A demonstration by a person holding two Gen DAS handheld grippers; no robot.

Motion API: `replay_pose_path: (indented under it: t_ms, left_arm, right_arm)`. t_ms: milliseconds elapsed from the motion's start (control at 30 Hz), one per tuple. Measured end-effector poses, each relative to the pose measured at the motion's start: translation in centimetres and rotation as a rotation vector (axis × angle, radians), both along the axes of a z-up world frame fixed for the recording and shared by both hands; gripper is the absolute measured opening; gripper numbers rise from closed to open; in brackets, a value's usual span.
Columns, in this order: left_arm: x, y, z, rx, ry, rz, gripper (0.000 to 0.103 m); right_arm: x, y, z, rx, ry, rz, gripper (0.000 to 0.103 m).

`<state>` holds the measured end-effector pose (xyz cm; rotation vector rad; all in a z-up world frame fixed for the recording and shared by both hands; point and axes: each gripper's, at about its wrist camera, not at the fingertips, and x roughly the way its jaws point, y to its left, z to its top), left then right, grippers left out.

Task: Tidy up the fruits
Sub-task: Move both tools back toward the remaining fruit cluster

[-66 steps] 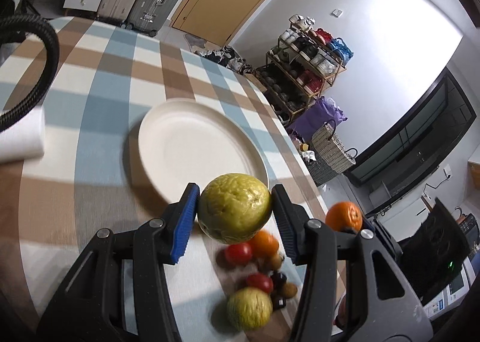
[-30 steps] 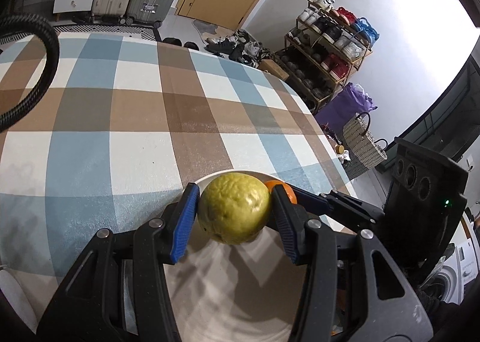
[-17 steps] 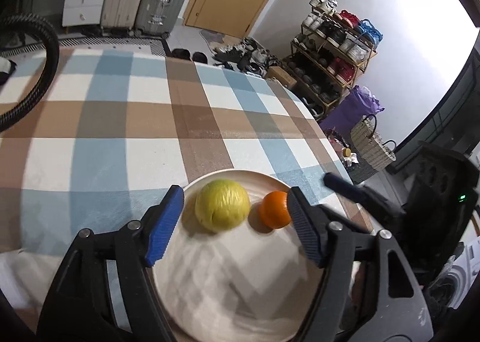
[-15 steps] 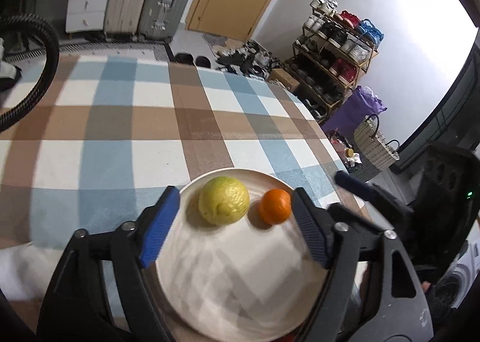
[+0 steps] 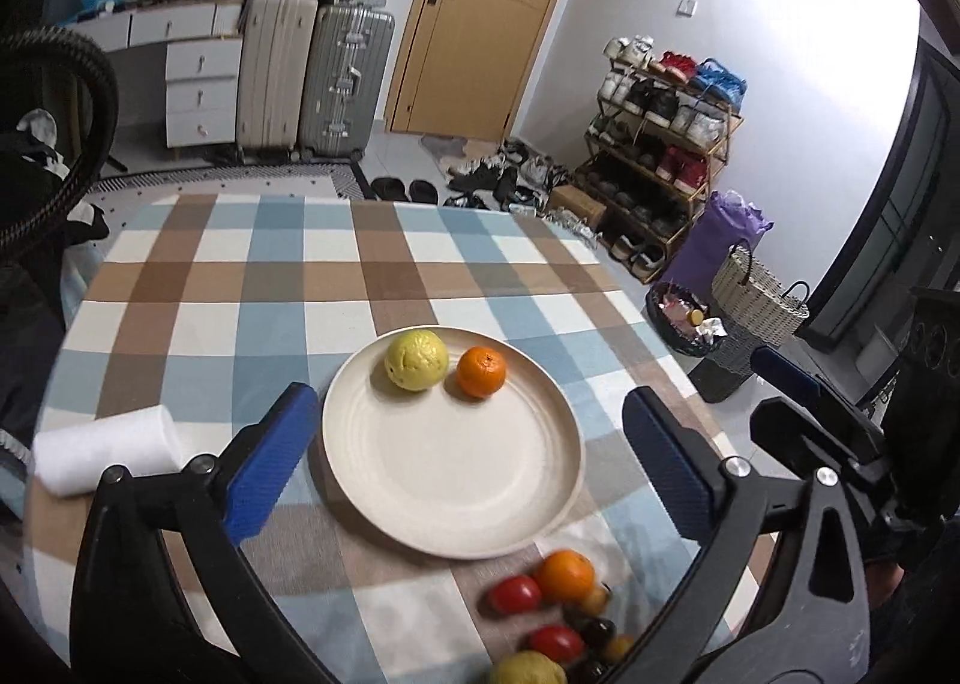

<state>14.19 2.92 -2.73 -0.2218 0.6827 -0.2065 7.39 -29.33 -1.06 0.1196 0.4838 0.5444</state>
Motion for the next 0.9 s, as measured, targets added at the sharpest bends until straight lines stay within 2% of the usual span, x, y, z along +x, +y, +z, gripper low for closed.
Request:
replay_pose_path:
  t_ms: [200, 433, 633, 900]
  left_arm:
    - [-4.8, -1.0, 1.2, 0.042, -0.025, 0.015, 0.102]
    - [-9.1, -1.9, 0.4, 0.066, -0.008, 0.021, 0.102]
    - [-10.3, -2.0, -2.4, 0.06, 0.042, 0.023, 0.102]
    - [-10.8, -2.7, -7.0, 0.022, 0.15, -0.05, 0.102]
  right_arm:
    - [-4.8, -1.2, 0.8, 0.023, -0.043, -0.025, 0.103]
    - [-7.7, -1.6, -0.8, 0.011, -0.027, -0.051, 0.103]
    - [-9.5, -1.6, -3.1, -0.01, 0.014, -0.065, 0.103]
    - [-10.4, -1.9, -5.9, -0.026, 0.076, -0.06, 0.103]
